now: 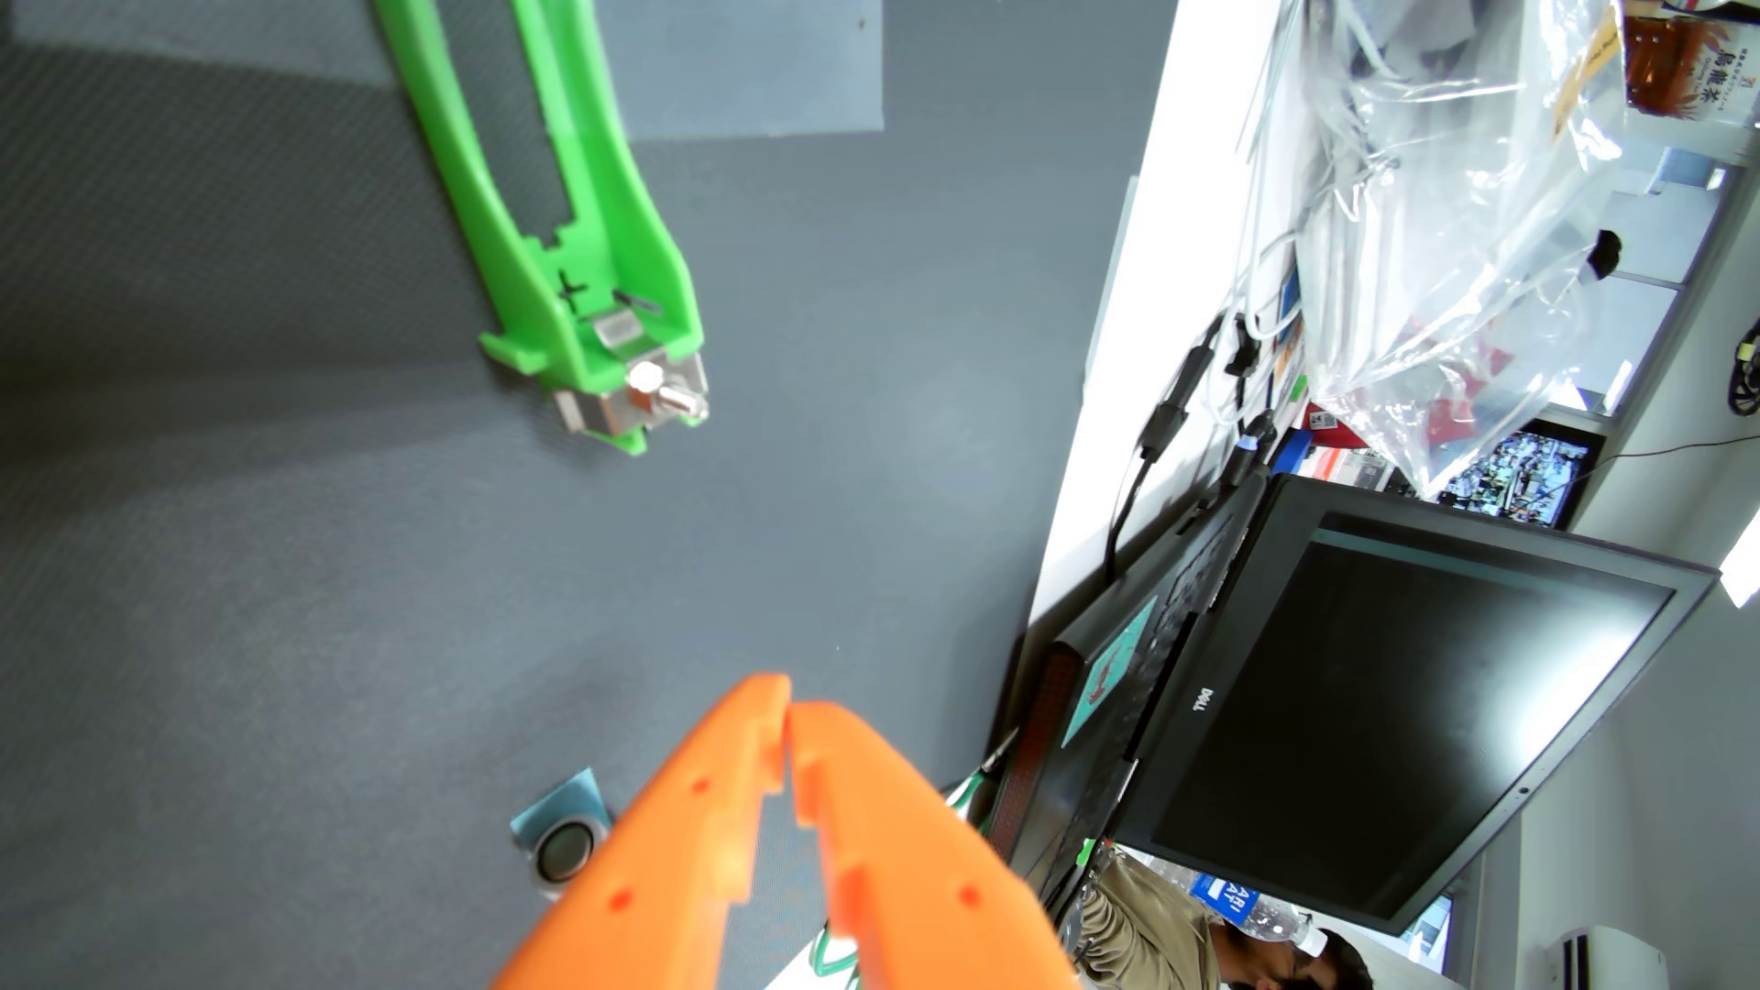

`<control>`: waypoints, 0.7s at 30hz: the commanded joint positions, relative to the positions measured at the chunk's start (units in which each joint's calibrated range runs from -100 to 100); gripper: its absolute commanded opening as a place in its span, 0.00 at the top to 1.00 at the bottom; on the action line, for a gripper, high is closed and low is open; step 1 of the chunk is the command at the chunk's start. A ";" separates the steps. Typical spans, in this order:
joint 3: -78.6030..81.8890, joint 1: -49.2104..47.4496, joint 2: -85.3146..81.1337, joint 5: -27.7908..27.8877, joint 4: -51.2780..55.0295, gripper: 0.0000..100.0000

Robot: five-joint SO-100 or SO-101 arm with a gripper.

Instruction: Insert Battery

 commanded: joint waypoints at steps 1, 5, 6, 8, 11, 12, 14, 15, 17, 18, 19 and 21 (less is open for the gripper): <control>-0.44 -0.20 -0.49 0.16 -0.26 0.98; -0.44 -0.20 -0.49 0.16 -0.26 0.98; -0.44 -0.20 -0.49 0.16 -0.26 0.98; -0.44 -0.20 -0.49 0.16 -0.26 0.98; -0.44 -0.43 -0.49 0.16 -0.18 0.98; -0.44 -0.91 -0.49 0.16 -0.18 0.98; -0.44 -1.14 -0.49 0.11 -0.26 0.98; -0.44 -1.14 -0.49 0.01 -0.26 0.98; -0.44 -1.14 -0.49 0.16 -0.26 0.98; -0.44 -1.14 -0.49 0.06 -0.26 0.98; -0.44 -1.02 -0.49 0.01 -0.26 0.98; -0.44 -1.02 -0.49 0.01 -0.26 0.98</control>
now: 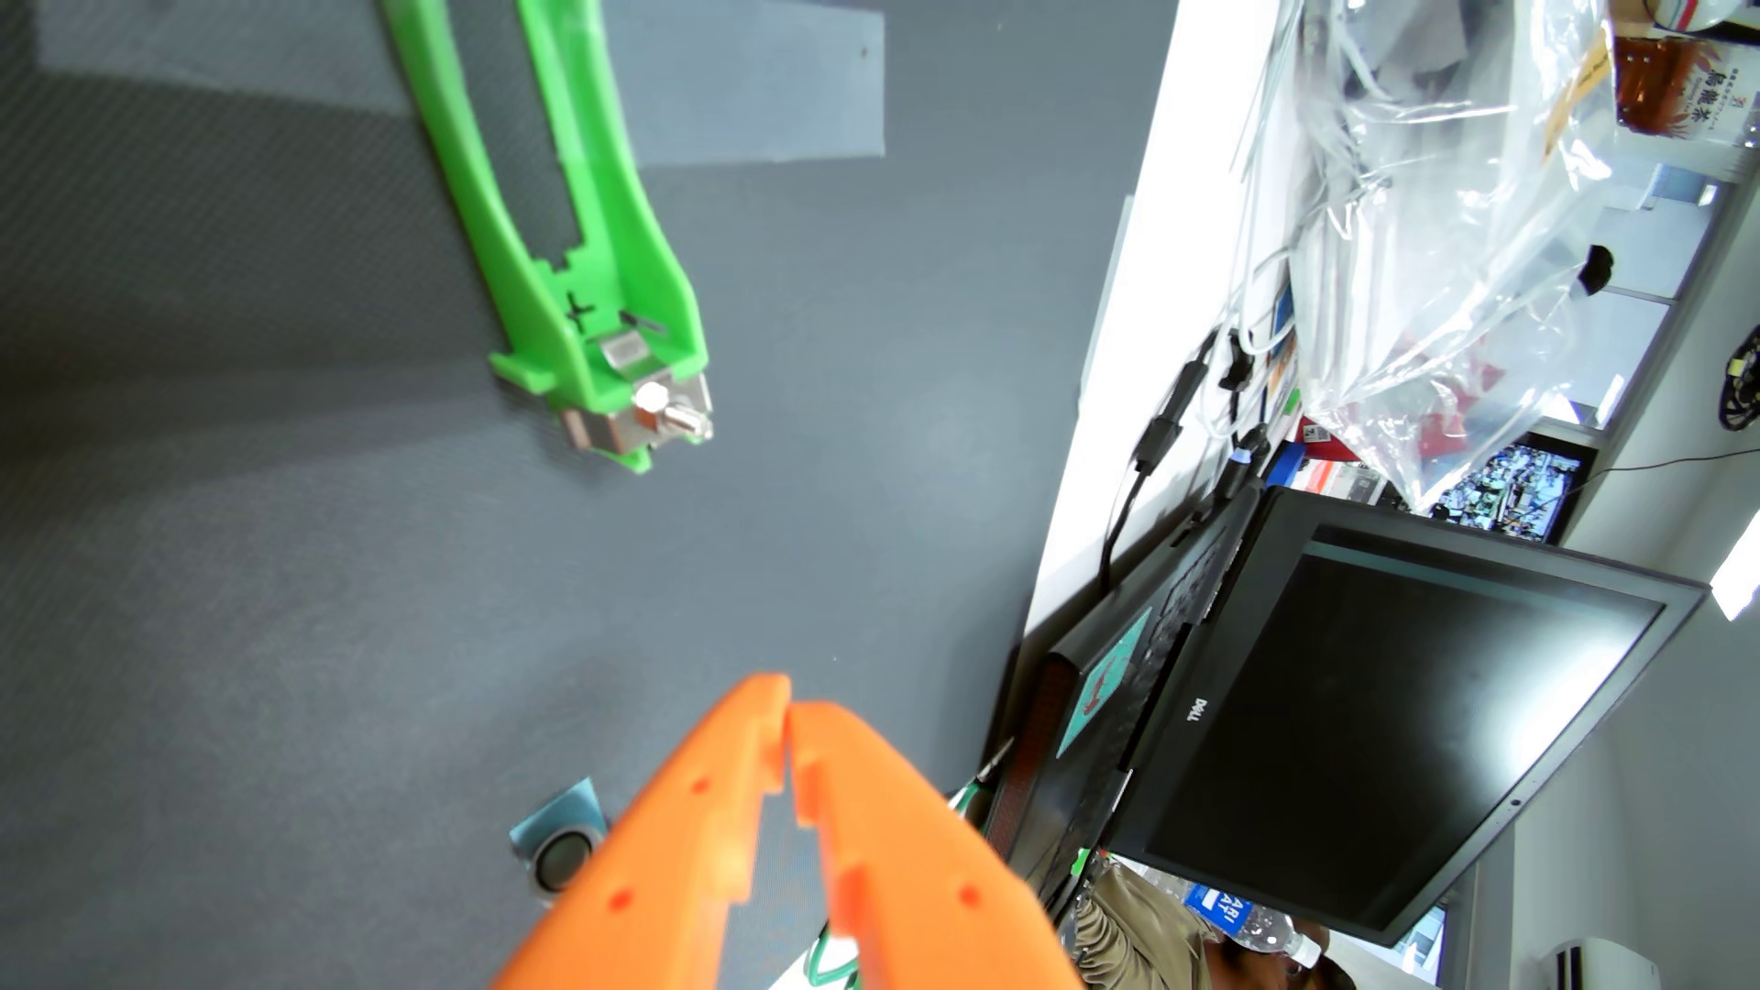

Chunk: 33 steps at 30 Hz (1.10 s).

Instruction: Insert Battery

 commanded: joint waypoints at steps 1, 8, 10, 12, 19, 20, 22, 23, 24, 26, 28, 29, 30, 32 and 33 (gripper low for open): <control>-0.44 -0.41 -0.49 0.16 -0.26 0.98; -0.44 -0.52 -0.49 0.26 -0.26 0.98; -0.53 -0.64 -0.49 0.31 -0.18 0.98; -1.16 0.78 -0.49 0.21 0.58 0.98; -4.94 0.89 -0.33 0.26 3.13 0.99; -7.19 0.89 -0.33 0.31 4.99 0.99; -12.14 0.54 -0.16 1.04 7.95 0.99; -14.76 0.07 -0.08 1.60 9.14 0.99; -16.74 0.30 -0.08 2.06 10.07 0.99; -19.44 0.78 0.17 2.89 11.25 0.99; -21.78 0.78 1.59 4.23 11.59 0.99; -23.49 0.89 3.01 4.85 11.59 0.99; -25.56 1.01 5.01 5.26 11.59 0.99; -30.06 3.49 9.51 5.46 11.68 0.99; -32.41 5.38 12.35 5.41 11.68 0.99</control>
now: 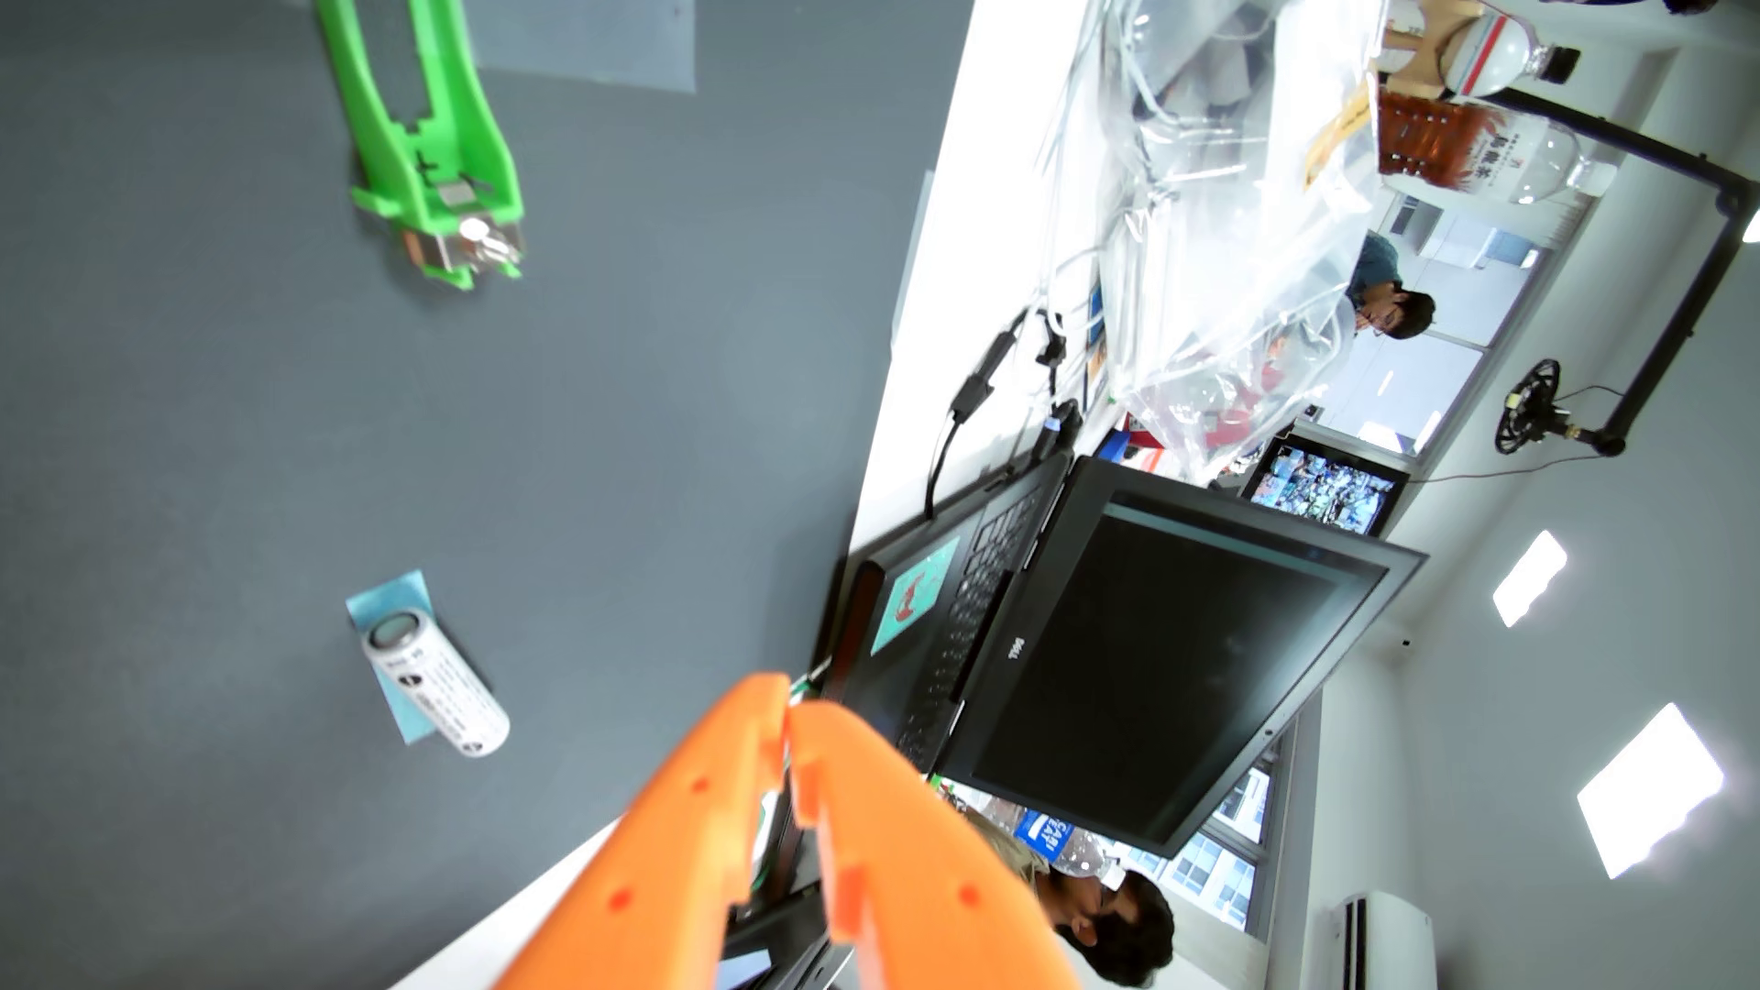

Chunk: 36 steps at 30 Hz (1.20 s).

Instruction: Insert Battery

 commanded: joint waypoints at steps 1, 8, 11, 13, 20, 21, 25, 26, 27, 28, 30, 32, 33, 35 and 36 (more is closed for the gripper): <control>-9.79 5.26 8.94 0.46 0.21 0.99; -22.13 9.51 32.12 2.36 4.95 0.99; -25.28 10.81 39.45 5.76 7.49 0.98; -26.54 12.46 43.21 7.77 8.00 0.98; -25.46 15.41 49.54 11.73 6.31 0.98; -24.92 15.41 49.96 12.20 5.63 0.98; -22.58 16.35 51.71 13.23 1.40 0.98; -22.04 16.71 51.96 13.23 0.38 0.98; -21.50 17.30 52.29 13.23 -0.55 0.98; -20.96 17.77 52.71 13.23 -1.31 0.98; -20.06 19.07 54.04 13.23 -2.41 0.98; -19.25 20.37 55.88 13.28 -3.43 0.98; -19.25 20.72 56.54 13.33 -4.19 0.98; -19.97 20.72 57.29 14.41 -4.70 0.98; -20.51 20.72 57.46 15.34 -4.53 0.98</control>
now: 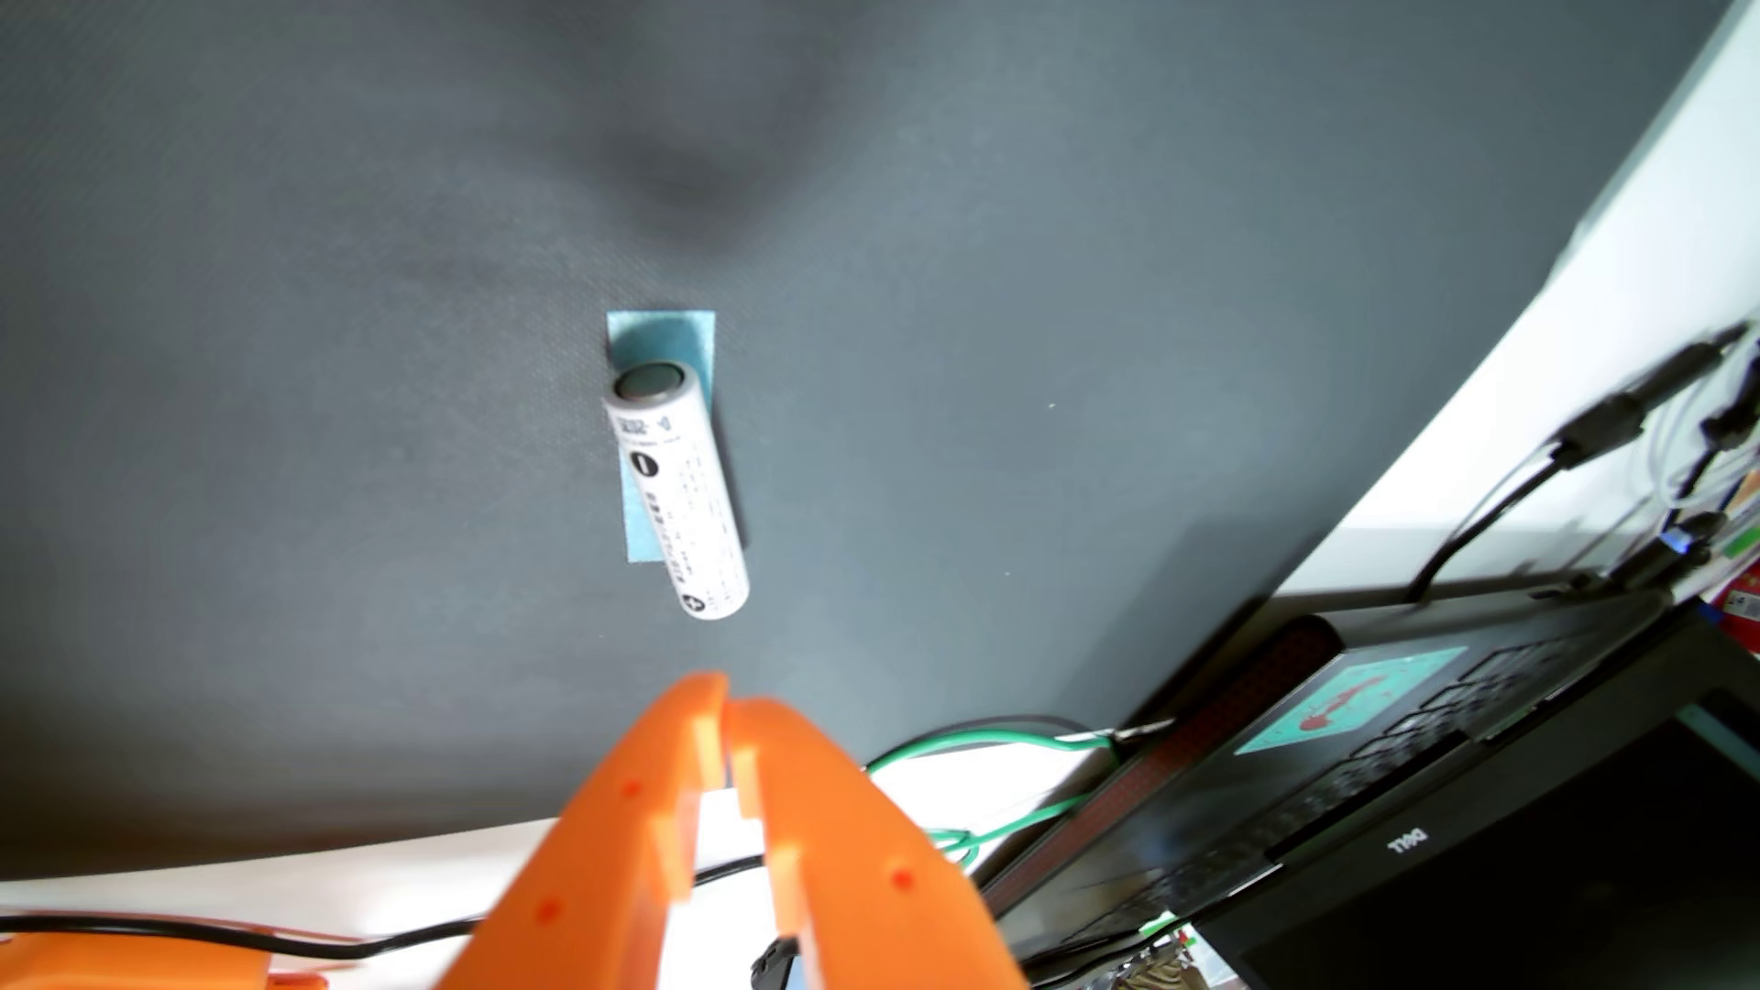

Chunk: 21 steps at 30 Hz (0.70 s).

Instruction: Insert Battery

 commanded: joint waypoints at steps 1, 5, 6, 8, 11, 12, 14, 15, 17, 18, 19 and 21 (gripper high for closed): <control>-1.88 0.72 0.72 2.32 -0.26 0.98; -2.33 5.68 1.14 4.22 -0.51 0.98; -2.42 7.10 1.14 5.05 -0.60 0.97; -2.42 9.22 1.22 6.44 -0.68 0.93; -1.88 10.87 1.22 7.31 -0.85 0.87; -1.70 11.23 1.47 7.31 -0.85 0.87; -1.61 11.35 2.97 7.42 -1.02 0.87; -1.61 11.35 3.81 7.93 -1.10 0.87; -1.61 11.35 5.89 9.32 -1.10 0.87; -1.88 11.47 6.89 9.68 -1.10 0.87; -2.24 11.47 7.81 9.89 -1.10 0.87; -2.42 11.47 9.48 9.89 -1.95 0.87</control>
